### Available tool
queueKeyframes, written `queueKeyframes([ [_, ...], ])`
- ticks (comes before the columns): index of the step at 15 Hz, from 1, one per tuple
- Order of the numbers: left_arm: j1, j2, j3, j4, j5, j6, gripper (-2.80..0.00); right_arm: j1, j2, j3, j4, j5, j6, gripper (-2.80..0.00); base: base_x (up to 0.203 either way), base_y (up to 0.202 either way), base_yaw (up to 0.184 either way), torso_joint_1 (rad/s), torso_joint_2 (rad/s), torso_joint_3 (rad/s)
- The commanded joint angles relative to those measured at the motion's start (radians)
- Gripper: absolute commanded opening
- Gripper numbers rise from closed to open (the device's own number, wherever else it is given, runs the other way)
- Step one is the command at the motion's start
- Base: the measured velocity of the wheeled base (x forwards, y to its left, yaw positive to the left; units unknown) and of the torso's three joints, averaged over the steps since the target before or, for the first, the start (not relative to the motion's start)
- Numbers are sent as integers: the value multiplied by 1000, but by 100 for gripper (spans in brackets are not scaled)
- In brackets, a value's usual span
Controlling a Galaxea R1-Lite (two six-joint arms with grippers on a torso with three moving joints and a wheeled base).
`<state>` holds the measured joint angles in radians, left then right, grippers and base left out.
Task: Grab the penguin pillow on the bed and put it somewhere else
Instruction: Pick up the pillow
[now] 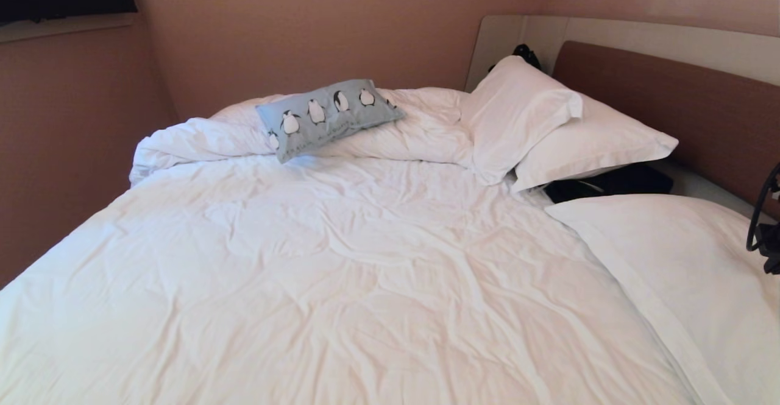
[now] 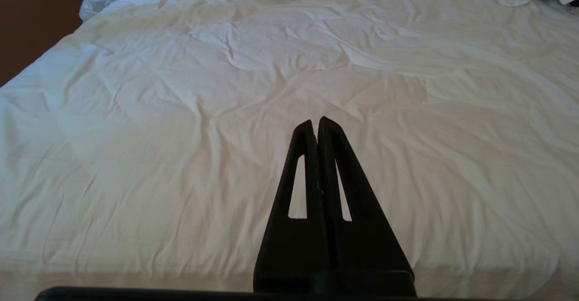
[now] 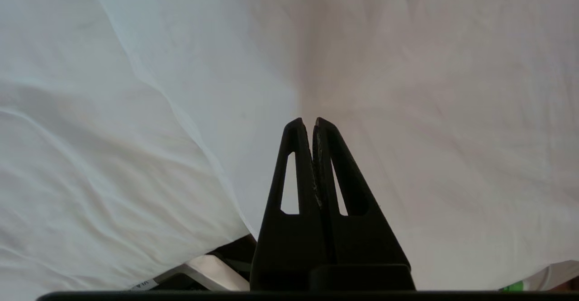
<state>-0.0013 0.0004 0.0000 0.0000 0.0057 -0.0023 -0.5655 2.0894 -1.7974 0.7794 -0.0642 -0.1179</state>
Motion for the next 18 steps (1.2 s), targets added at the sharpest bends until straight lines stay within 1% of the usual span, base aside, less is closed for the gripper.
queueKeyframes([
  [1,0,0,1,0,0,-1,-280,8,-7,24,-2,-8,-5,-280,0,0,0,0,0,0],
  [3,0,0,2,0,0,-1,-280,15,-23,65,-7,-22,-24,-280,0,0,0,0,0,0],
  [4,0,0,0,0,0,-1,-280,17,-33,95,-18,-27,-50,-280,0,0,0,0,0,0],
  [5,0,0,1,0,0,0,-280,19,-44,134,-44,-30,-82,0,0,0,0,0,0,0],
  [7,0,0,2,0,0,-1,-280,36,-67,229,-133,-56,-130,0,0,0,0,0,0,0],
  [9,0,0,0,0,0,0,-280,94,-76,328,-241,-159,-157,0,0,0,0,0,0,0],
  [10,0,0,1,0,0,0,-280,134,-75,378,-312,-218,-162,0,0,0,0,0,0,0],
  [12,0,0,2,0,0,1,-280,213,-70,463,-451,-309,-167,0,0,0,0,0,0,0],
  [15,0,0,1,0,0,1,-280,312,-70,549,-540,-417,-169,0,0,0,0,0,0,0],
  [18,0,0,0,0,0,-1,-280,376,-42,595,-611,-487,-169,0,0,0,0,0,0,0],
])
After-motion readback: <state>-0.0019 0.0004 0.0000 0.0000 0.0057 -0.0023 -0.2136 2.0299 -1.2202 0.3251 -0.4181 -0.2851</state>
